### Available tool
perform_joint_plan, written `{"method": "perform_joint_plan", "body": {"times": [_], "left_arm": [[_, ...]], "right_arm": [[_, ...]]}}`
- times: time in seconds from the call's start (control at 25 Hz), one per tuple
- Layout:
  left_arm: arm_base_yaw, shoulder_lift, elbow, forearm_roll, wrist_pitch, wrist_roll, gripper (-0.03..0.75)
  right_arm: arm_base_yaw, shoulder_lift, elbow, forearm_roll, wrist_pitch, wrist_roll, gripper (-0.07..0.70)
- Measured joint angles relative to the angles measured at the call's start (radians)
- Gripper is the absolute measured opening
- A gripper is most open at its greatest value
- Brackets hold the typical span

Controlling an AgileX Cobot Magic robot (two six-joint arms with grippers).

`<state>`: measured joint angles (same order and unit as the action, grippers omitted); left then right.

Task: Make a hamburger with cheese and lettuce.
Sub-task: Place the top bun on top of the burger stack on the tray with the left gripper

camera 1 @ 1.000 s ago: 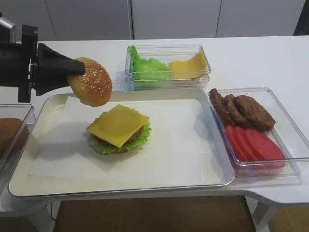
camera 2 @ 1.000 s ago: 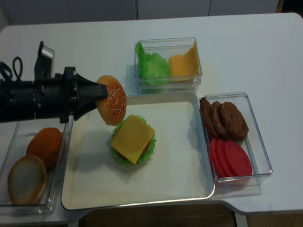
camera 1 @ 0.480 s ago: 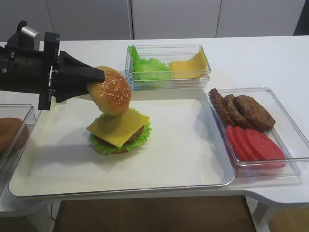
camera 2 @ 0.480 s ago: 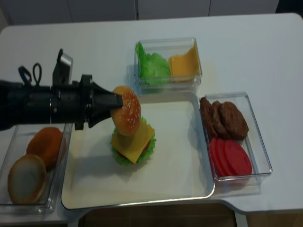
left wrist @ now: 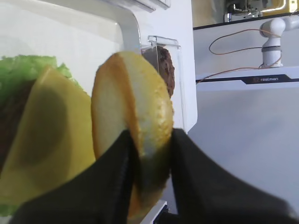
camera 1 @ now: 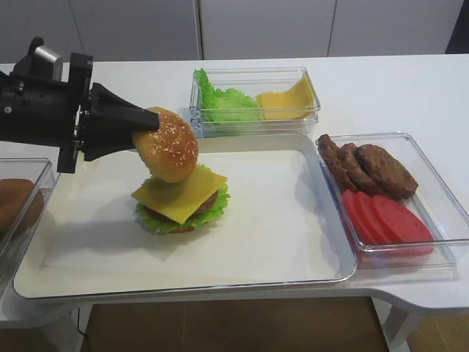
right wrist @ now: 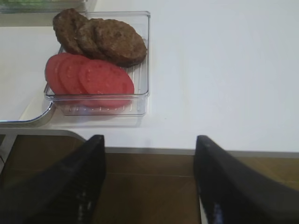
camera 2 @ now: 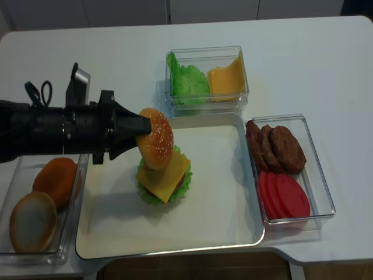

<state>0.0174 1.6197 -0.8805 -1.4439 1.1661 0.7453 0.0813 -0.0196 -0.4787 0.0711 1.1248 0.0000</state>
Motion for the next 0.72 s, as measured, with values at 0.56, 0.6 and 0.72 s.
{"method": "perform_joint_plan", "body": {"times": [0.56, 0.6, 0.72], "left_arm": [[-0.059, 0.0, 0.0, 0.02, 0.002, -0.015, 0.178], [-0.059, 0.0, 0.0, 0.02, 0.002, -0.014, 0.178], [-0.059, 0.0, 0.0, 0.02, 0.002, -0.014, 0.176]], "right_arm": [[0.0, 0.0, 0.0, 0.0, 0.0, 0.0, 0.449], [0.0, 0.0, 0.0, 0.0, 0.0, 0.0, 0.45], [0.0, 0.0, 0.0, 0.0, 0.0, 0.0, 0.45]]}}
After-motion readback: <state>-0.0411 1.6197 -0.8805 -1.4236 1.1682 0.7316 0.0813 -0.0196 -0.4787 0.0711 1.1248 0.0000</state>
